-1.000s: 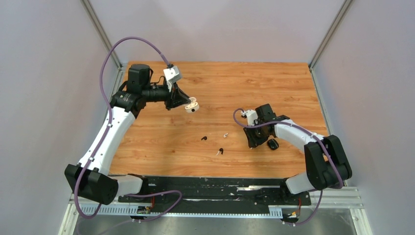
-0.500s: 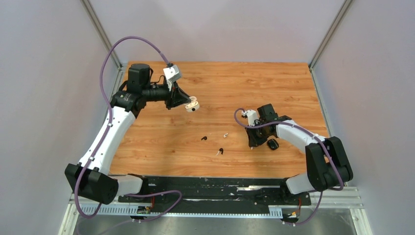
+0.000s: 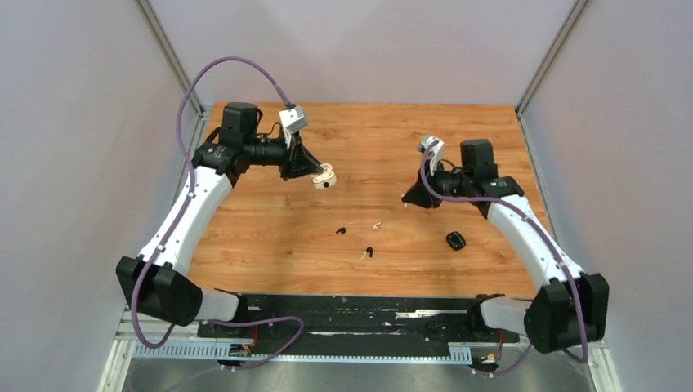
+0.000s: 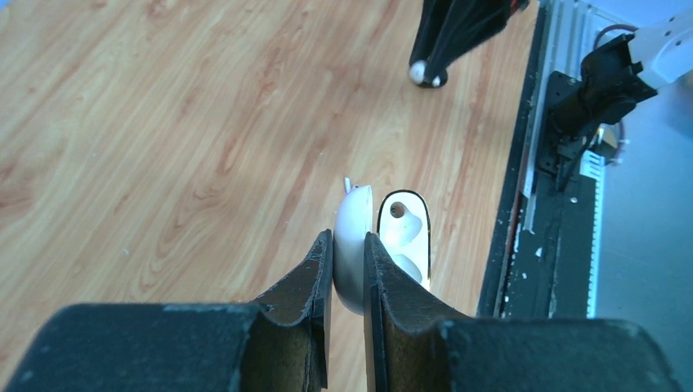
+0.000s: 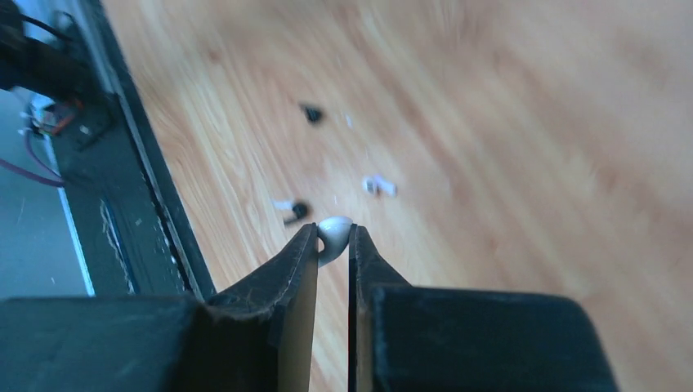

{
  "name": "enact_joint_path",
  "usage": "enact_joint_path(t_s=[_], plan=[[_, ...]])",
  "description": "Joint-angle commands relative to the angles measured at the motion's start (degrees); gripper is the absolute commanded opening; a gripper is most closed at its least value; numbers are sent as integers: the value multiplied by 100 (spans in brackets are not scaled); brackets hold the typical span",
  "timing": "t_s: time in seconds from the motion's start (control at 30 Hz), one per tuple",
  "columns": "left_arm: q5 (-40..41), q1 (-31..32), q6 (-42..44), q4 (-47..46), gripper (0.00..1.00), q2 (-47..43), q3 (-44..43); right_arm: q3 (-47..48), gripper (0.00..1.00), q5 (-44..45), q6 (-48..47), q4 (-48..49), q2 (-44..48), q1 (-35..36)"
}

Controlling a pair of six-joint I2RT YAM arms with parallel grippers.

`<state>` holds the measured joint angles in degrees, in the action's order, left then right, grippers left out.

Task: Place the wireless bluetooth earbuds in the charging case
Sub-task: Pick up the earbud from the center of the board, then place the earbud in the charging case.

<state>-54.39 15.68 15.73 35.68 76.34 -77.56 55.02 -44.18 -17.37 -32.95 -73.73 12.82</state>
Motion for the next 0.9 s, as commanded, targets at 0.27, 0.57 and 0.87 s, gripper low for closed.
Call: enact_joint_path(t_s=[0.27,0.57,0.87], plan=[[-767,211,50,728,0,519,-1253,1728,9,-2393,-1092,1991,542,729],[-841,468,-143,576,0,411,-1505,2451,5,-2425,-1413,2603,-87,1739],[-855,591,286,1031,0,289,-1637,2542,6,-2275,-1356,3005,-322,1983]])
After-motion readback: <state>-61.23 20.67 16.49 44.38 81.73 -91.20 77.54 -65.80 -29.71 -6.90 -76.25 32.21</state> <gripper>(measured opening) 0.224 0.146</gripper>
